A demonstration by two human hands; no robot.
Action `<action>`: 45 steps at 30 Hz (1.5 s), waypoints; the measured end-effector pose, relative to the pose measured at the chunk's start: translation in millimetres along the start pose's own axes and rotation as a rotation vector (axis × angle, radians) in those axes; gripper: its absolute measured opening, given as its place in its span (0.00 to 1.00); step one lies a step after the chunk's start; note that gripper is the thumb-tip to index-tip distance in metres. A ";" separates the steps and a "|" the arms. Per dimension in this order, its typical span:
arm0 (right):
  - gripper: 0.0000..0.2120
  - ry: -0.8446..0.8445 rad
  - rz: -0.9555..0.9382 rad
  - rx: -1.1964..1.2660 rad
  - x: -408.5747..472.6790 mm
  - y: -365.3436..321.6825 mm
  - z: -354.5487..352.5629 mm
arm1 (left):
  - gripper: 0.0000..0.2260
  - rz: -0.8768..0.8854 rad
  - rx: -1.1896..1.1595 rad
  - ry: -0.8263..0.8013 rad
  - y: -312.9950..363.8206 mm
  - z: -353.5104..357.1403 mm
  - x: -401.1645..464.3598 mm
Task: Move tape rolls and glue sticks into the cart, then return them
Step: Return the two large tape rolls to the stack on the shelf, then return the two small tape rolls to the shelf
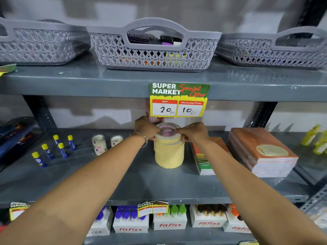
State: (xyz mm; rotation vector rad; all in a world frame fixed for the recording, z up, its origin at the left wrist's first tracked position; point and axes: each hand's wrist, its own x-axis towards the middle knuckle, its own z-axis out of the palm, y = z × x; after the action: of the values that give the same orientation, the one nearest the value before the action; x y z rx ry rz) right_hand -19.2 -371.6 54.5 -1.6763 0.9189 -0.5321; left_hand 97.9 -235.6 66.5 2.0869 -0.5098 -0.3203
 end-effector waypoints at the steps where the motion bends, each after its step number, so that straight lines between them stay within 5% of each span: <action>1: 0.17 0.004 0.002 -0.023 0.9 1.2 0.9 | 0.14 0.004 0.005 0.001 -0.2 2.4 1.8; 19: 0.16 -0.020 0.000 -0.125 4.2 1.9 -3.0 | 0.15 -0.014 -0.044 -0.021 -6.2 11.2 11.5; 25: 0.08 0.054 -0.263 -0.103 -24.6 -19.1 8.0 | 0.16 -0.075 -0.188 0.021 -28.7 -25.2 -8.0; 29: 0.07 -0.178 -0.416 -0.228 -69.0 -36.6 72.3 | 0.12 -0.186 -0.139 0.146 -82.3 -88.8 -51.8; 34: 0.13 -0.756 -0.510 -0.293 -148.5 -36.7 191.9 | 0.15 -0.382 -0.007 0.316 -191.4 -194.3 -148.7; 38: 0.19 -1.030 -0.606 -0.395 -212.9 -7.6 292.3 | 0.14 -0.593 0.133 0.447 -258.7 -263.9 -242.3; 45: 0.16 -1.452 -0.710 -0.645 -315.8 74.0 410.4 | 0.14 -0.933 0.099 0.539 -384.5 -282.3 -386.6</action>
State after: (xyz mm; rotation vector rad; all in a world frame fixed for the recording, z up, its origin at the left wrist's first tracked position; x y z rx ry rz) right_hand 73.7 117.7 -105.4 -2.2891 -0.6692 0.6429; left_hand -36.0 340.7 -97.9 2.2646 0.8083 -0.2350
